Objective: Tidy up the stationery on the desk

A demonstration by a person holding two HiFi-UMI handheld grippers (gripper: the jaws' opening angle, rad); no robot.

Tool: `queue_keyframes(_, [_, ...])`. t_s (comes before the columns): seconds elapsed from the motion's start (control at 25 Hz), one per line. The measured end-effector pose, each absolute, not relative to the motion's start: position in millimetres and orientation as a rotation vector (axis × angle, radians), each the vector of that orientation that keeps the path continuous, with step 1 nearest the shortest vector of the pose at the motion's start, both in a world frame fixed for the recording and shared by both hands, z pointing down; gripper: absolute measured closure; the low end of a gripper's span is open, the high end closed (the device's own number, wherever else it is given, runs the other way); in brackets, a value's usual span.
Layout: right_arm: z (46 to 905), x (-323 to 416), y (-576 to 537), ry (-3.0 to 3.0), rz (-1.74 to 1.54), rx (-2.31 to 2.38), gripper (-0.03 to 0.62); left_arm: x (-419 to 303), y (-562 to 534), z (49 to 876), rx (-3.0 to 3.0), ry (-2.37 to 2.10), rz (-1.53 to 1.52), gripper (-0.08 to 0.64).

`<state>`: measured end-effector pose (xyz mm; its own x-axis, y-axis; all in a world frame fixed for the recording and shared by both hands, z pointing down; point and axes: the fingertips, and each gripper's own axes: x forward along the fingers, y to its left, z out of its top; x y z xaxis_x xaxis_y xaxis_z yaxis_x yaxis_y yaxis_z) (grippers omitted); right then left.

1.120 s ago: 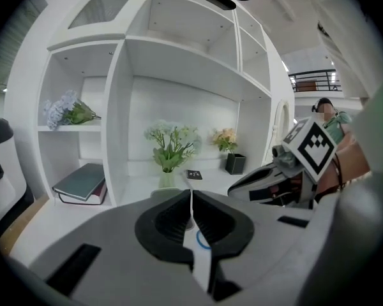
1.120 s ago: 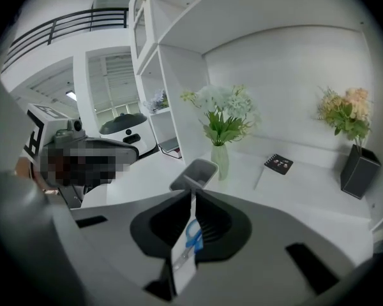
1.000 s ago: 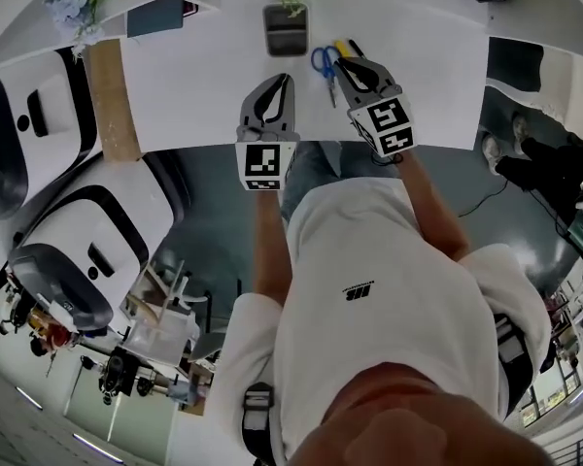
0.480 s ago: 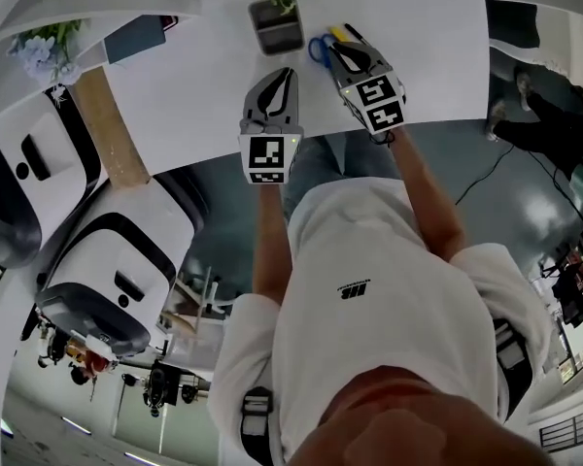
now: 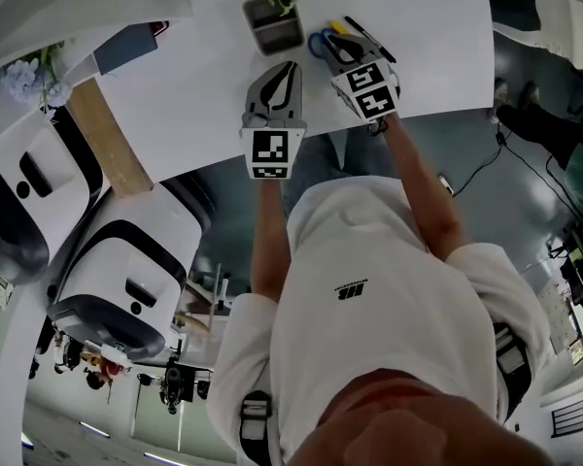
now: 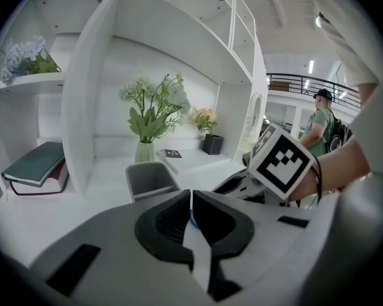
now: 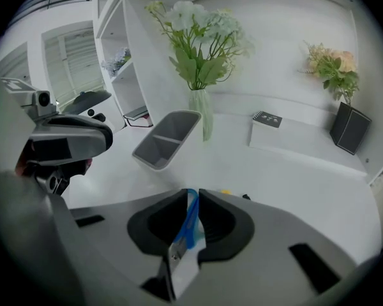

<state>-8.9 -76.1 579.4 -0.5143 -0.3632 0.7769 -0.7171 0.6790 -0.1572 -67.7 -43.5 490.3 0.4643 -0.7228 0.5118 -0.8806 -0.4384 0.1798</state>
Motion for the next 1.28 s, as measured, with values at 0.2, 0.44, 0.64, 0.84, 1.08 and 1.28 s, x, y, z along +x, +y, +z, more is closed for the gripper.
queue_keyframes(0.2, [591.3,-8.5,-75.4,-2.109,0.624,0.817,0.549,-65.3,-45.7,494.7,2.302,-1.323,0.521,0.56])
queue_keyframes(0.44, [604.7,-10.2,-72.8,-2.078,0.655,0.805,0.532,-62.9,-45.4,496.4,2.313,-1.314,0.519,0.56])
queue_keyframes(0.64, [613.1,-13.4,-74.2,-2.048,0.65,0.799,0.518,-62.3,-42.7,495.3,2.32,-1.311,0.51,0.56])
queue_keyframes(0.84, [618.1,-12.1,-74.0,-2.015,0.629,0.812,0.529,-65.2,-39.7,492.0,2.315,-1.322,0.496,0.56])
queue_keyframes(1.08, [603.6,-14.1,-75.0,-2.034,0.619,0.82,0.534,-69.1,-38.8,484.8,2.32,-1.343,0.482,0.56])
queue_keyframes(1.28, [572.9,-10.9,-77.8,-2.091,0.597,0.868,0.534,-71.3,-39.0,475.9,2.323,-1.366,0.464,0.56])
